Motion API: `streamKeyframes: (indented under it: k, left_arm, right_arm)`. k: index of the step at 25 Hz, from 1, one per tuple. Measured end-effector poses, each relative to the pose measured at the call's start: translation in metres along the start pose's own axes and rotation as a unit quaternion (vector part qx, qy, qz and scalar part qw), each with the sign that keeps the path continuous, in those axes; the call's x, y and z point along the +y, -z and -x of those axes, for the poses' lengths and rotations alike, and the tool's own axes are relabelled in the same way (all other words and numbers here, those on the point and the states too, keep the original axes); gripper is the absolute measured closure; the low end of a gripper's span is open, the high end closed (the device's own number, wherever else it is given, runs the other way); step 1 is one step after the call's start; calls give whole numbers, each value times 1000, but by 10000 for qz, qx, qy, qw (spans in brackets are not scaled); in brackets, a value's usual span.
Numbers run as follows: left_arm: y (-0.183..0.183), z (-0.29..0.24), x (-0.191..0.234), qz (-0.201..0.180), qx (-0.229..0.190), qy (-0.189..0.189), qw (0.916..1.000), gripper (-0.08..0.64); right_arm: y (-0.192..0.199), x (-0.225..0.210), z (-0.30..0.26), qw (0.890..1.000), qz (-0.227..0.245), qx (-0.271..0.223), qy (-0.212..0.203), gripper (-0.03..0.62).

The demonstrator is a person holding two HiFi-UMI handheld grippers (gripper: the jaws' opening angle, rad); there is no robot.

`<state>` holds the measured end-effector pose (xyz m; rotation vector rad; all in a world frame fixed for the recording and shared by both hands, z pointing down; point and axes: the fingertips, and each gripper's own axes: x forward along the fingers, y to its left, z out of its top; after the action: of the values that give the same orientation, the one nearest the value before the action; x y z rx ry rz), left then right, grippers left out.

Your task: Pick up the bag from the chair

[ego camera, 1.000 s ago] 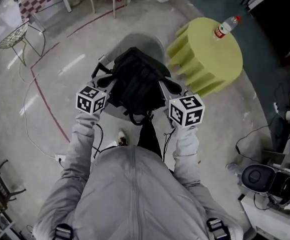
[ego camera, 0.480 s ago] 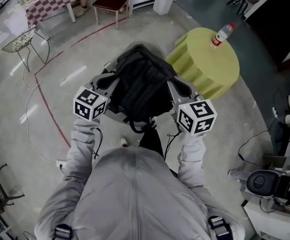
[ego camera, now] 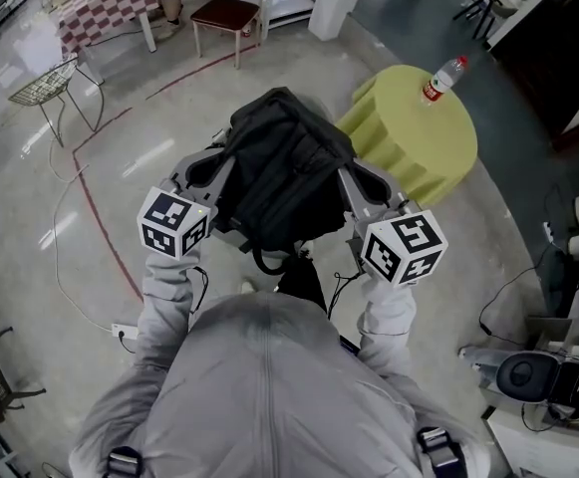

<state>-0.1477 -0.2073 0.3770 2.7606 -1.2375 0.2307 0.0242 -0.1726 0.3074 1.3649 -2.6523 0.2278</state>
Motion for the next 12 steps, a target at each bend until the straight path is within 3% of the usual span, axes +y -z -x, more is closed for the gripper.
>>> streamKeyframes:
  k: [12]
  left_arm:
    - [1,10,-1,-21,20,-27,10000,537]
  right_arm:
    - [-1,10,2,9996,265,6,-57,567]
